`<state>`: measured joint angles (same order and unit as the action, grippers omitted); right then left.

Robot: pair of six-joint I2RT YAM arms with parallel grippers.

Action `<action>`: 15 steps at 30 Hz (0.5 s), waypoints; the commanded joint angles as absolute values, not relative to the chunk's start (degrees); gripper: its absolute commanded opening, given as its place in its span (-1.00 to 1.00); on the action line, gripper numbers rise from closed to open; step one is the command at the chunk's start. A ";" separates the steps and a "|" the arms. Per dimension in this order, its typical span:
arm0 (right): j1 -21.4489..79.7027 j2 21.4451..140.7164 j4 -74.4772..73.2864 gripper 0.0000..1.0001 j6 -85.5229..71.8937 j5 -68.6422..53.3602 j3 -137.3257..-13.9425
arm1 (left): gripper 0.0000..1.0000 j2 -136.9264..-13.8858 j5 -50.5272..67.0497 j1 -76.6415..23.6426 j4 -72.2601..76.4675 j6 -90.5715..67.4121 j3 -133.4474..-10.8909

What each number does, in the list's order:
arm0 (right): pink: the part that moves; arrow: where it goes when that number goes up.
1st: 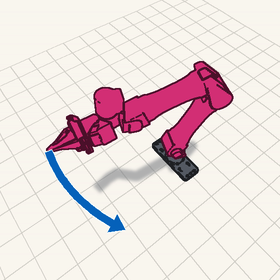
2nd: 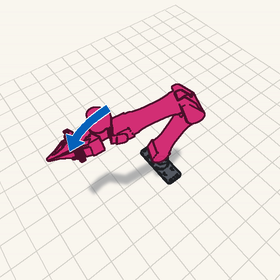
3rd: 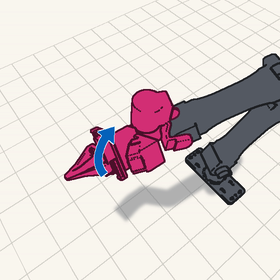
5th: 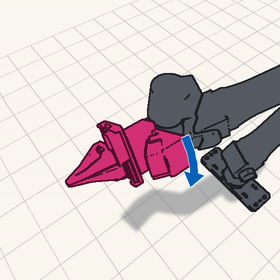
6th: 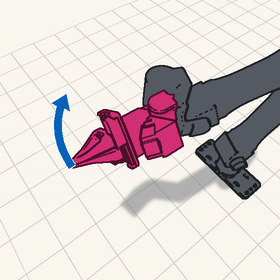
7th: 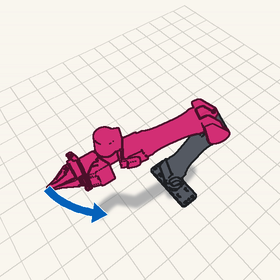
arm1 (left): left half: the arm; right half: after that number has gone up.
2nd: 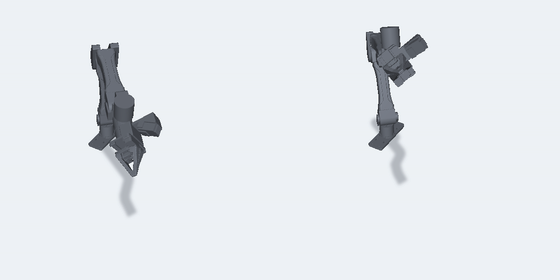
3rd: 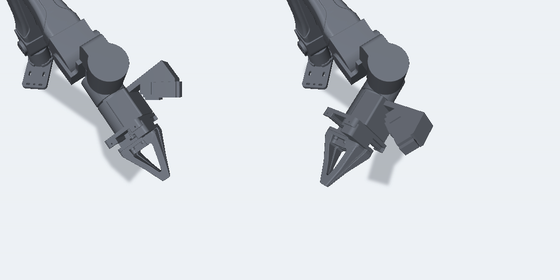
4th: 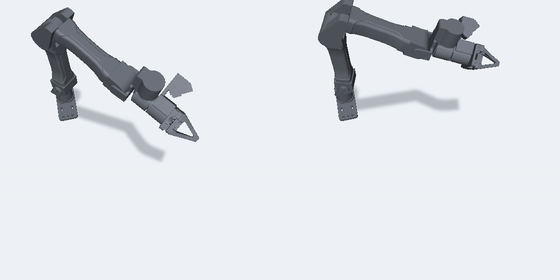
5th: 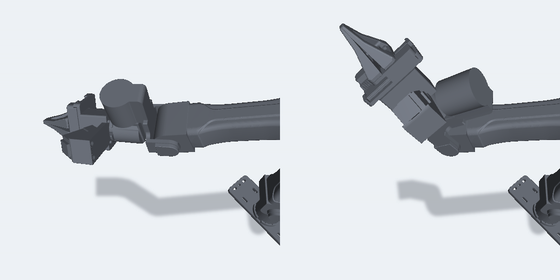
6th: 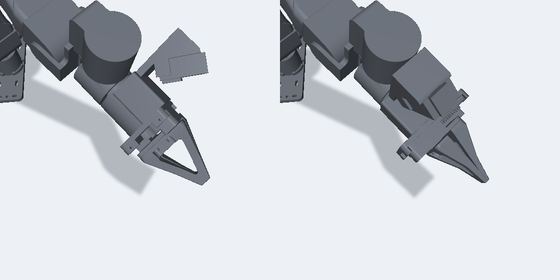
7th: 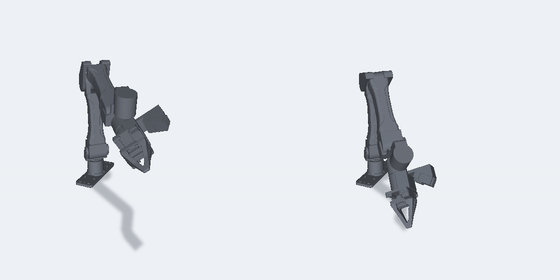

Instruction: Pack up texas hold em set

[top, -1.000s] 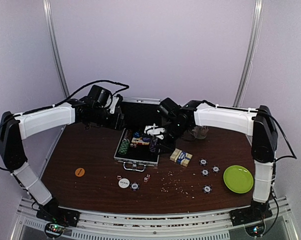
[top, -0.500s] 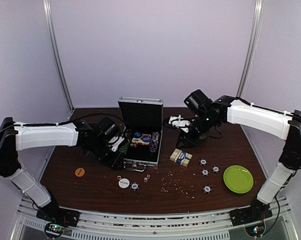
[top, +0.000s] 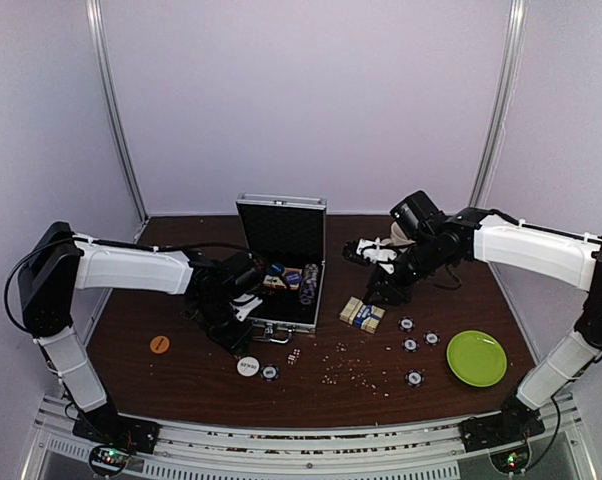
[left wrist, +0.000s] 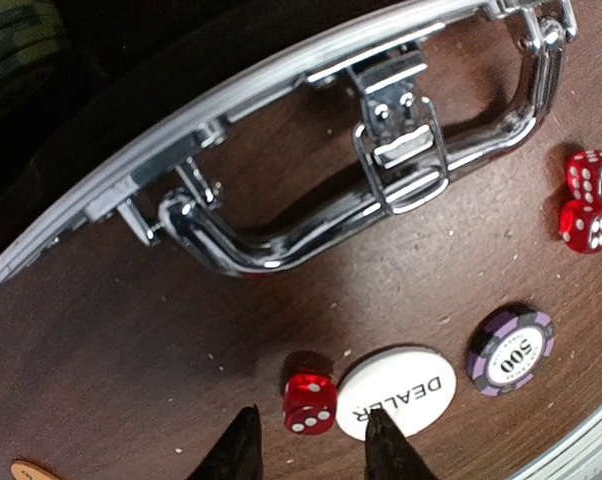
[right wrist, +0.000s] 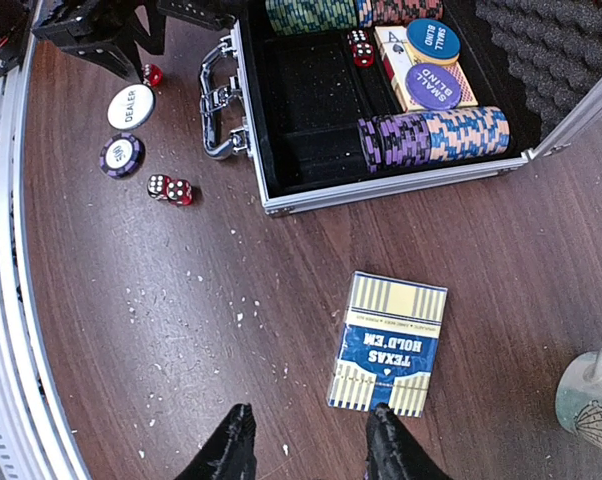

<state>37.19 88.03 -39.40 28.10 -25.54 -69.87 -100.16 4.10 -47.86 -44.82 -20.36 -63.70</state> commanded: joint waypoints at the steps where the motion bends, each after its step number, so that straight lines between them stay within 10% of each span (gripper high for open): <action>1: 36.78 88.28 -38.26 -0.24 28.62 -26.82 -69.94 | -0.27 -102.44 5.15 -47.91 -44.11 -17.79 -66.78; 15: 36.25 88.81 -38.23 -0.24 28.82 -26.84 -69.86 | -0.34 -103.07 1.43 -47.90 -47.81 -17.23 -67.83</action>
<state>36.64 88.09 -38.96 28.32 -25.93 -69.87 -104.51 3.36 -47.83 -45.63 -17.89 -67.11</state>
